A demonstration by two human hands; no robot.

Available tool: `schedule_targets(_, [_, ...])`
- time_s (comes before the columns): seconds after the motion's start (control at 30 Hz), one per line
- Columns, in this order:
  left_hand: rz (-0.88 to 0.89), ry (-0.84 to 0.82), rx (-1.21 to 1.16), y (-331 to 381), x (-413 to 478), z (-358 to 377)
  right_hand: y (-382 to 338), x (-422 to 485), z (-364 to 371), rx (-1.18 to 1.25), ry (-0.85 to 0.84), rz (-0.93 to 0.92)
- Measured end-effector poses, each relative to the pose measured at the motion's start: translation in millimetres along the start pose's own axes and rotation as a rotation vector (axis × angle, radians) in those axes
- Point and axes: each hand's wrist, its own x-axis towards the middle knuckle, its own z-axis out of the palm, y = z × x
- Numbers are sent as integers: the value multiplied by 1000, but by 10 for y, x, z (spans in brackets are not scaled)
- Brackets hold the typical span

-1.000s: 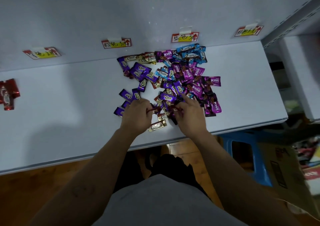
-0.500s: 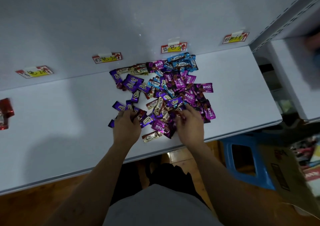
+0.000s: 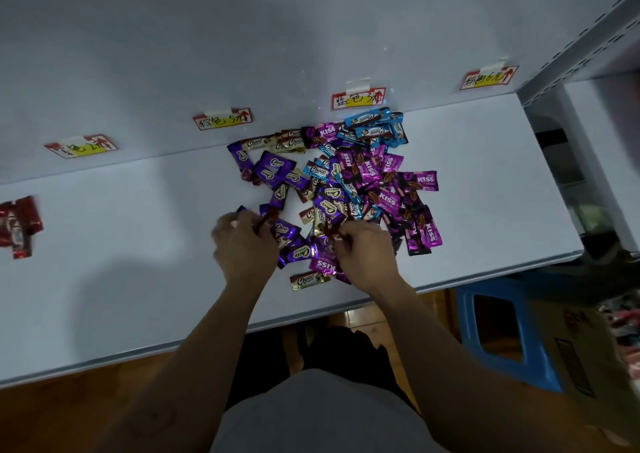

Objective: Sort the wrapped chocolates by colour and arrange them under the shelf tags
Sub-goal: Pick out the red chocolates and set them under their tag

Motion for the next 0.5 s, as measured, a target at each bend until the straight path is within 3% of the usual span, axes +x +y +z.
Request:
schedule_targets(0.1, [-186, -8, -70, -156, 58, -49, 84, 18, -23, -25, 58, 64])
schedule_targets(0.2, [-81, -152, -135, -164, 69, -26, 58, 145, -28, -101, -67, 73])
schedule_targets(0.3, [45, -284, -120, 21, 26, 26, 3, 331, -92, -101, -32, 103])
schedule_targets(0.5, [28, -209, -251, 142, 114, -142, -358, 643, -192, -214, -9, -19])
